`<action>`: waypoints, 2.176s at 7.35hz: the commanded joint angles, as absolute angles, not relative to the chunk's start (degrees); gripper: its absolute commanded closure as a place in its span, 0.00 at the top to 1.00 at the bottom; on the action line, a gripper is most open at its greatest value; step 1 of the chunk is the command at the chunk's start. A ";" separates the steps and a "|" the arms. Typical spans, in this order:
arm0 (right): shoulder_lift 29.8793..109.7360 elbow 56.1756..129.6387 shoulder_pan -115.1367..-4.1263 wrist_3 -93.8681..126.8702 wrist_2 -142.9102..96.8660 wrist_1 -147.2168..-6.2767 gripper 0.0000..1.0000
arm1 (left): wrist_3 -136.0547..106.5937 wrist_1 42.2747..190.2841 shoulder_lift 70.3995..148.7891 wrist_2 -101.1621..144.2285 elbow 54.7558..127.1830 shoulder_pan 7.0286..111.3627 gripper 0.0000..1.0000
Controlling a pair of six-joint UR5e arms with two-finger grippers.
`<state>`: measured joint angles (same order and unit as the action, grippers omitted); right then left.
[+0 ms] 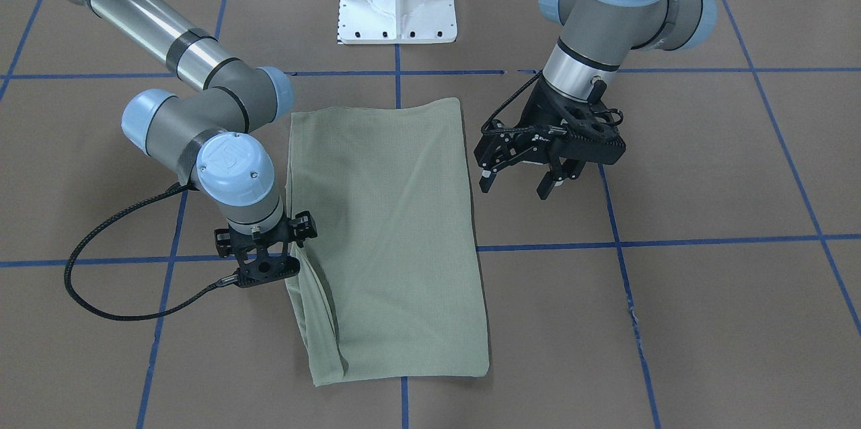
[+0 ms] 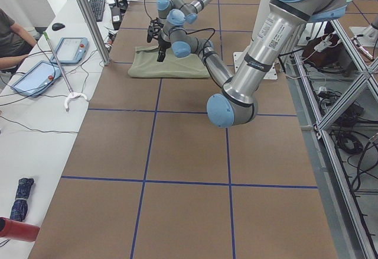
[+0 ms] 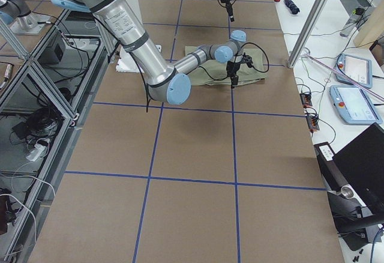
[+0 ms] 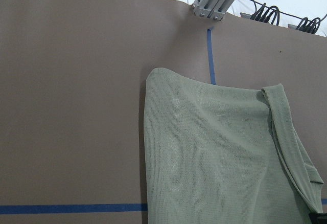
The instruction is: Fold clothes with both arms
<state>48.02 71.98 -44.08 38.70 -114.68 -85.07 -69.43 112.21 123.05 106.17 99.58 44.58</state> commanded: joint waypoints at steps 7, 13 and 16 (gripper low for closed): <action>34.55 57.15 -46.41 37.18 -114.00 -84.20 1.00 | -65.67 112.24 123.57 106.26 98.97 46.58 1.00; 29.62 44.03 -44.56 36.74 -108.81 -75.32 1.00 | -65.65 112.32 123.66 106.43 98.96 46.76 1.00; 30.06 43.34 -45.96 35.25 -108.54 -75.41 1.00 | -65.74 112.32 123.66 106.35 98.88 46.76 1.00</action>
